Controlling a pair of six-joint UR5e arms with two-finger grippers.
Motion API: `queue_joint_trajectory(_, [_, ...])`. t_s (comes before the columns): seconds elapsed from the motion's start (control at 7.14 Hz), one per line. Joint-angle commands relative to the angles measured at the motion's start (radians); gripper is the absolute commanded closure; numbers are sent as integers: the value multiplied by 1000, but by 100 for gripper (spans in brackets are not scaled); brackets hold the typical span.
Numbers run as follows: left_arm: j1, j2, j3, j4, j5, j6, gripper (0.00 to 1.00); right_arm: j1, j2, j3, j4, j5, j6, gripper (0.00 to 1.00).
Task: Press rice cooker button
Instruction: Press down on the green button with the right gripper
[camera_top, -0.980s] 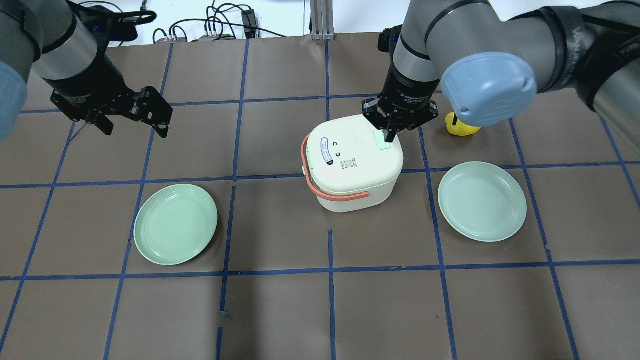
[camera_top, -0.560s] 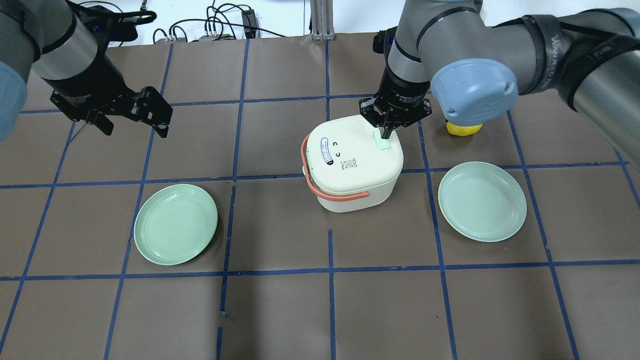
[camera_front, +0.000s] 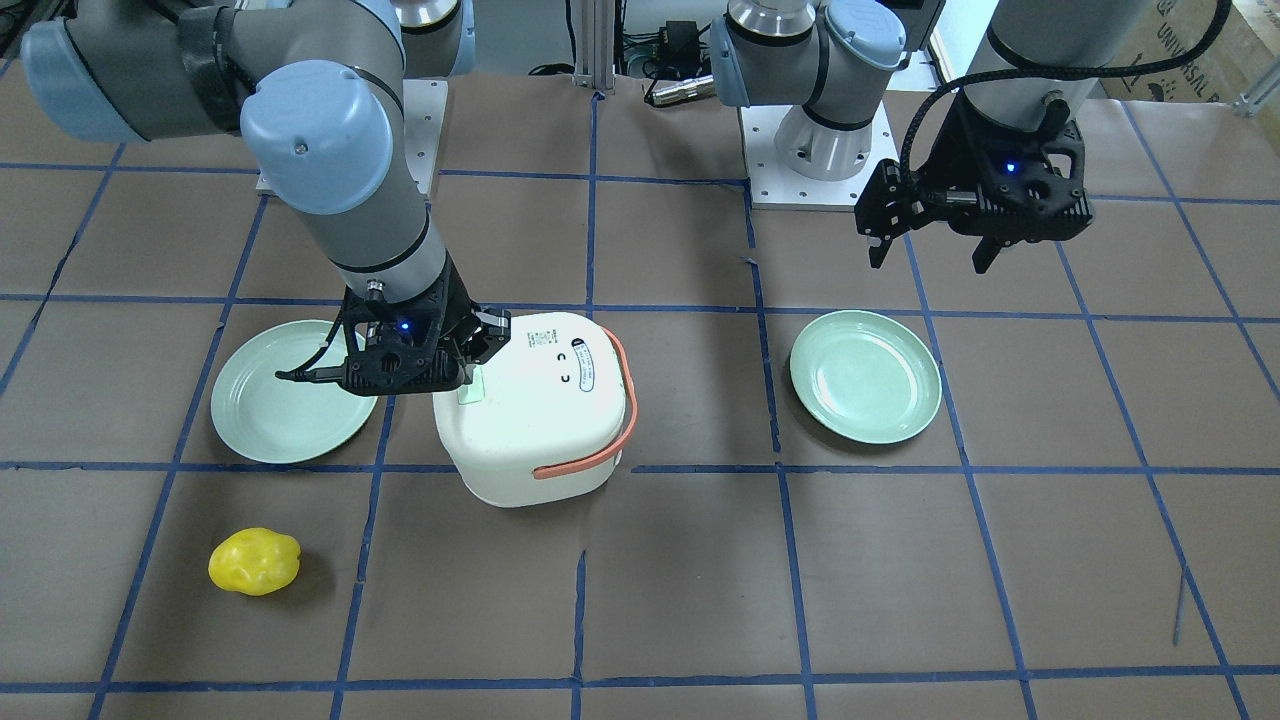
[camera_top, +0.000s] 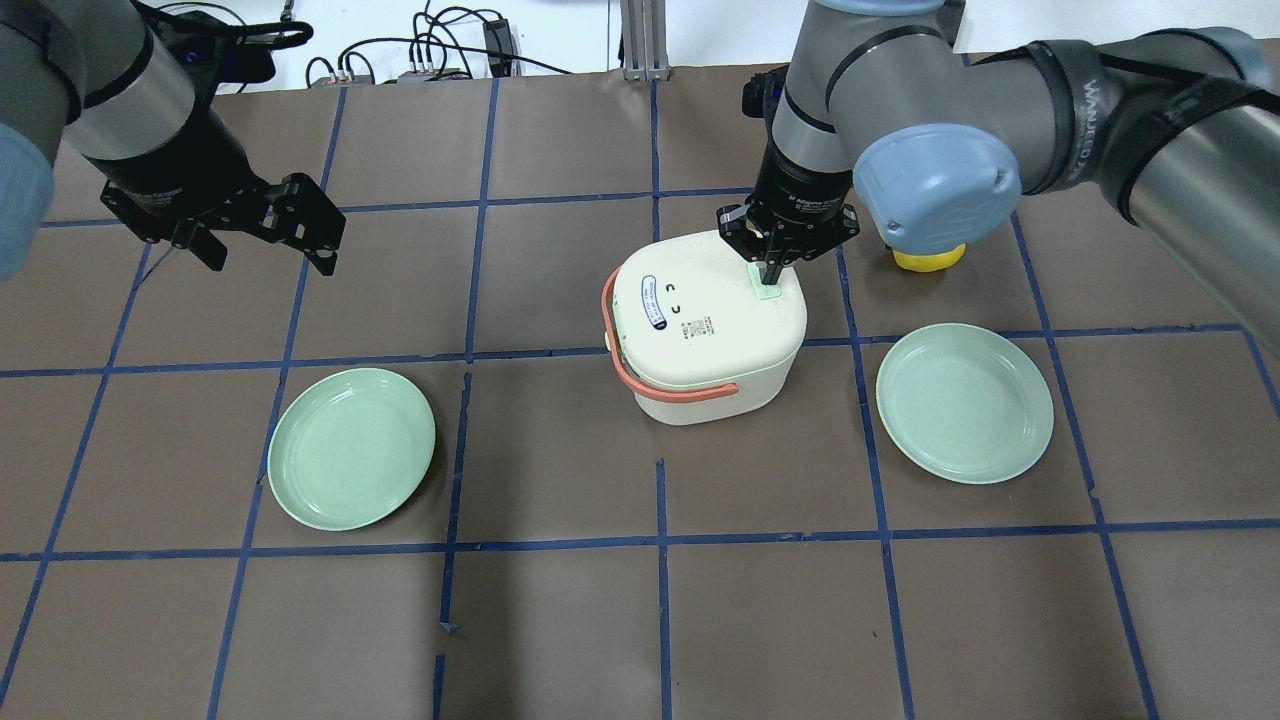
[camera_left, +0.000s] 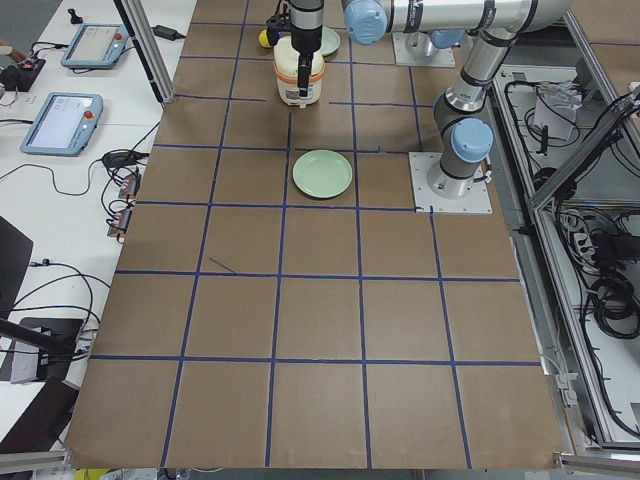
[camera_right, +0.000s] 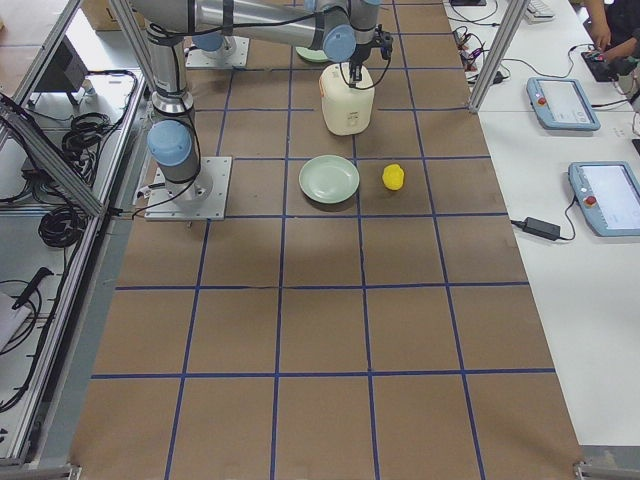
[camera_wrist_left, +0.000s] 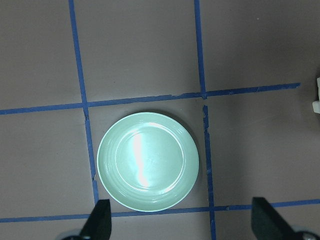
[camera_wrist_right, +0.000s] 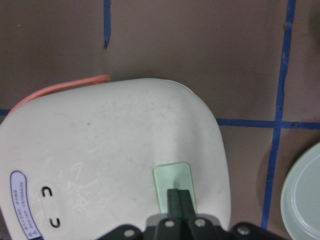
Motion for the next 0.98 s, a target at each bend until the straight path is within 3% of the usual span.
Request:
queue_joint_trajectory(0.0, [0,0,0,0,0,0,0,0,8,0,-7,-2,-5,89])
queue_joint_trajectory(0.84, [0,0,0,0,0,0,0,0,21,2,-13,-5,-3,89])
